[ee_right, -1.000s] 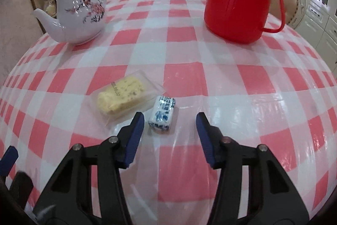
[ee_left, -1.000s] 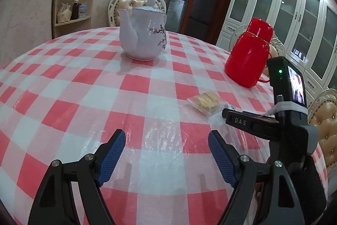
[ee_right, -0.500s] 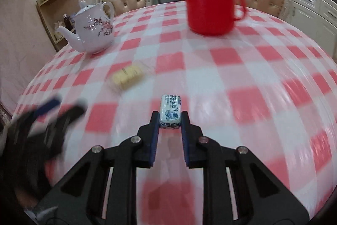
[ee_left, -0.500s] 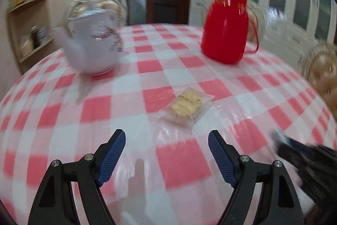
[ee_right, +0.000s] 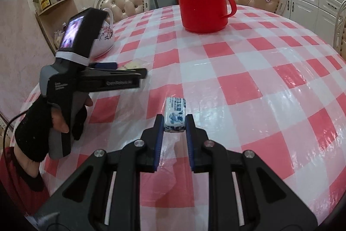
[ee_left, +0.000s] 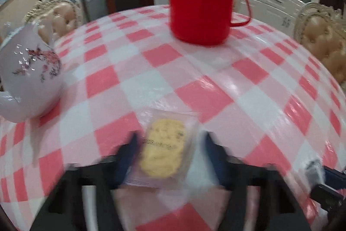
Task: Organize snacks
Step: 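Grasp the small cookie bag with the left tool while the right tool grasps the blue-white candy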
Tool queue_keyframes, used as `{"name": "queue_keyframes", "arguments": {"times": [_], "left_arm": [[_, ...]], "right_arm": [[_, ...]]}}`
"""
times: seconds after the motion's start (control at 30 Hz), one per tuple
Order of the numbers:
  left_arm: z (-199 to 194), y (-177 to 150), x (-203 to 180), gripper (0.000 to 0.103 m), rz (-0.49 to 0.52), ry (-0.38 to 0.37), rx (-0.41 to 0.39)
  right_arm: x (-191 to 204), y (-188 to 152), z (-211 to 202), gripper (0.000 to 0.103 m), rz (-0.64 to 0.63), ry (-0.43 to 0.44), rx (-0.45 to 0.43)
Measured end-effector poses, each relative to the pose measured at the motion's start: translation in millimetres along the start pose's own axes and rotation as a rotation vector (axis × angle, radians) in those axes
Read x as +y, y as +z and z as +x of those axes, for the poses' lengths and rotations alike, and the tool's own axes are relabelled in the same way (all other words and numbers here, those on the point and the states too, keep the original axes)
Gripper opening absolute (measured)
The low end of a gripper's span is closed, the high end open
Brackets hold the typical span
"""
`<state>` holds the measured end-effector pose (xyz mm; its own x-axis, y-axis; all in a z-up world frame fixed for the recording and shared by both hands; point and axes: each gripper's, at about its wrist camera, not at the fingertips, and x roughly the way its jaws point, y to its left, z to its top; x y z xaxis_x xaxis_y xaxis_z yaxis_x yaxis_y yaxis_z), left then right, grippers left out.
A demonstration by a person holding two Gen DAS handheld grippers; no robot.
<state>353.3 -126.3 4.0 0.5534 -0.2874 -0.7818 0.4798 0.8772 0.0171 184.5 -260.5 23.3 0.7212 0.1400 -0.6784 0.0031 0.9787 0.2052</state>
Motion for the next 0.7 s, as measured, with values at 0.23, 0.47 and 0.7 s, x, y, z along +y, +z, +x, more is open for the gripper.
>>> {"name": "queue_keyframes", "arguments": {"times": [0.23,0.47,0.7], "left_arm": [[-27,-26,-32,0.035,0.080,0.096,-0.026],[-68,-62,-35,0.035,0.015,0.165,-0.070],[-111,-110,-17,0.035,-0.105,0.208,-0.086]], "right_arm": [[-8,0,2,0.023,0.033,0.041,0.009],[-9,0,1,0.023,0.044,0.057,0.008],[-6,1,0,0.023,0.027,0.049,0.001]]}}
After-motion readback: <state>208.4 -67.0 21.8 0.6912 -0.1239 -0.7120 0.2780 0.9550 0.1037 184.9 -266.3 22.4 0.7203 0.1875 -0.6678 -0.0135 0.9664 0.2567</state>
